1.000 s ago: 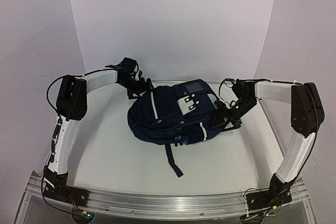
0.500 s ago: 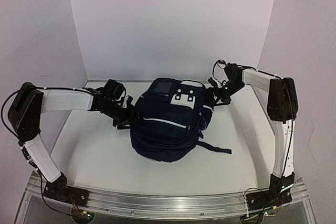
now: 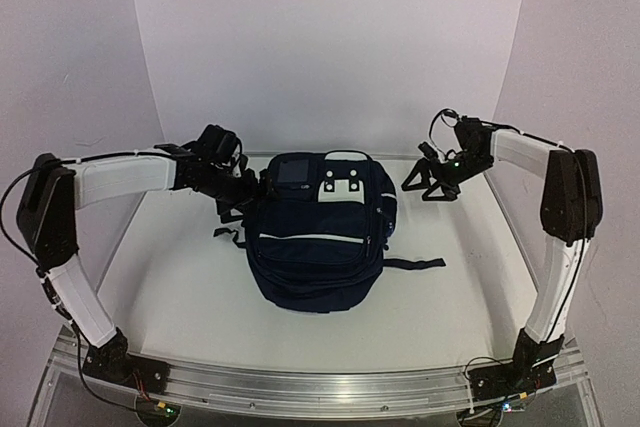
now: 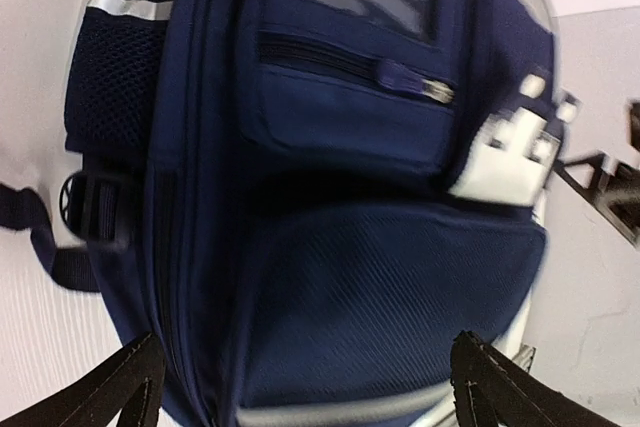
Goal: Pack the student bag
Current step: Adjust the student bag at the center of the board, then reset both arms
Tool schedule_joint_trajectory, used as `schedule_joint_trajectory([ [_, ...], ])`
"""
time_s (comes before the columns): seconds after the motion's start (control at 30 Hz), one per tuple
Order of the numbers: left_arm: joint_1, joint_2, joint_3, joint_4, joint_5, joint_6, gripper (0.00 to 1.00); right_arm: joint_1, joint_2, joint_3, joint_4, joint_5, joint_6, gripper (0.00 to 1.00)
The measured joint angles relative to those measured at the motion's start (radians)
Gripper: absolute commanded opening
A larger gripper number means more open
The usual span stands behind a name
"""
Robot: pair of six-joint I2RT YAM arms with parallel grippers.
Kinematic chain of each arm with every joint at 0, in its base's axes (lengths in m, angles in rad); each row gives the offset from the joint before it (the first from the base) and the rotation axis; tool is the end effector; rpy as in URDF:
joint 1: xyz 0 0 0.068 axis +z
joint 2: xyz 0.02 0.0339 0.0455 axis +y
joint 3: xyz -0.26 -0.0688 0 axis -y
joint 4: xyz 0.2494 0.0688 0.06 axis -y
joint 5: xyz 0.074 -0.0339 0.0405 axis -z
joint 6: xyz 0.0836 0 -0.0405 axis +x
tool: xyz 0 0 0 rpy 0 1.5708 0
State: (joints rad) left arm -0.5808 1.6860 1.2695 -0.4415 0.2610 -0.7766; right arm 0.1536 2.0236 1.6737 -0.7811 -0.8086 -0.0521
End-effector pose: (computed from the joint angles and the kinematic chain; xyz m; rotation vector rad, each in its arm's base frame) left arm 0.3255 -0.2394 0.2087 -0.1281 2.6076 -0.8759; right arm 0.4302 0.1278 0.1990 -0.5013 2.4960 1.1117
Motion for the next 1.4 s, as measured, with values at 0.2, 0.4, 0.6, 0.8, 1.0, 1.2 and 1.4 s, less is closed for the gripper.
schedule_joint_trajectory([
  [0.2,0.008,0.204,0.083,0.005,0.044,-0.001,1.0,0.059,-0.037,-0.114,0.035,-0.044,0.006,0.98],
  [0.4,-0.007,0.221,0.102,0.014,0.061,-0.013,1.0,0.169,-0.037,-0.22,0.102,-0.076,0.037,0.98],
  [0.6,-0.012,0.166,0.039,0.038,0.057,-0.051,1.0,0.198,-0.043,-0.294,0.145,-0.092,0.072,0.98],
  [0.8,0.001,0.044,0.037,-0.099,0.058,-0.049,1.0,0.171,-0.169,-0.294,0.152,-0.012,0.073,0.98],
  [1.0,0.156,-0.111,0.089,-0.288,0.055,0.043,1.0,0.094,-0.494,-0.28,0.152,0.162,0.013,0.98],
  [1.2,0.242,-0.171,0.224,-0.451,-0.018,0.142,1.0,-0.008,-0.586,-0.21,0.097,0.278,-0.021,0.98],
  [1.4,0.247,-0.267,0.176,-0.554,-0.083,0.185,1.0,-0.159,-0.603,-0.302,0.055,0.278,-0.018,0.98],
])
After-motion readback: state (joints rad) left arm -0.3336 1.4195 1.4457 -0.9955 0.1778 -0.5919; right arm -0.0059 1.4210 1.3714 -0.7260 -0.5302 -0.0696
